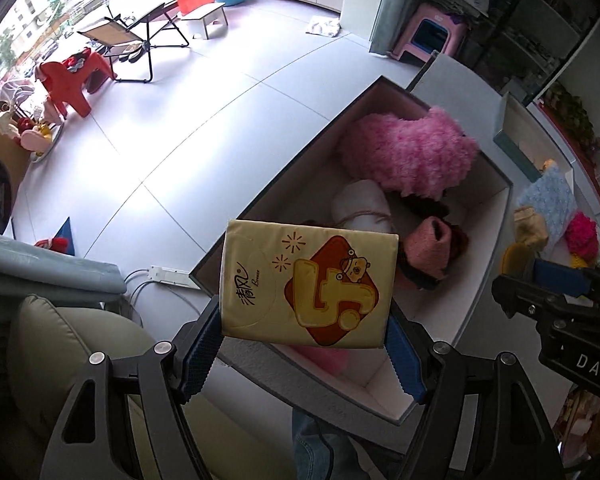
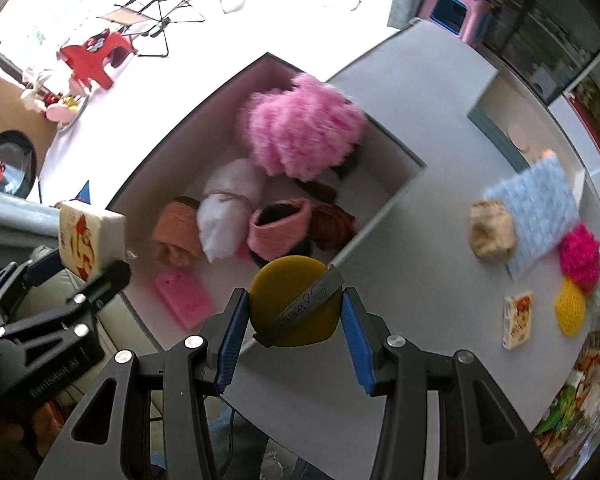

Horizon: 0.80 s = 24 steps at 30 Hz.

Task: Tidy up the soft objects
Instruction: 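Carry the tissue pack and yellow round sponge with both grippers over the box, then open both grippers to drop the tissue pack and round sponge into the box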

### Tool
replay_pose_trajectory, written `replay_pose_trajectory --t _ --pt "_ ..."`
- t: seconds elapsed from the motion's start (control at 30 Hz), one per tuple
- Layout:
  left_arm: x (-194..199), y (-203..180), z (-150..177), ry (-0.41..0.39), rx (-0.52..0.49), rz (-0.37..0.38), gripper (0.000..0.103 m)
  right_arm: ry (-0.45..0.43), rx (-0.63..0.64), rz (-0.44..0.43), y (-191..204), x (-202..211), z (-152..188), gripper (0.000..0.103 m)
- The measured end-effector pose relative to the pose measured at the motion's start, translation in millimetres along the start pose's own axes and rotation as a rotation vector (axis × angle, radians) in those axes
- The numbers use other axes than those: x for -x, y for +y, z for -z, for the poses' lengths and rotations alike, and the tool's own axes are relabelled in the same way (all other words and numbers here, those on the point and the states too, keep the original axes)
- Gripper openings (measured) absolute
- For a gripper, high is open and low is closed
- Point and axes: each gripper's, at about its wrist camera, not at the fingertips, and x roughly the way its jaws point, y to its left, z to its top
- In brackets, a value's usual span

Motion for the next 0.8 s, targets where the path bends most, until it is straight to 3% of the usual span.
replay_pose_trajectory --t 0.8 --pt "-25.4 -9.7 -7.8 0.065 -0.032 -0.001 0.076 0.031 -0.002 0.003 5.0 -20.0 -34.2 0.051"
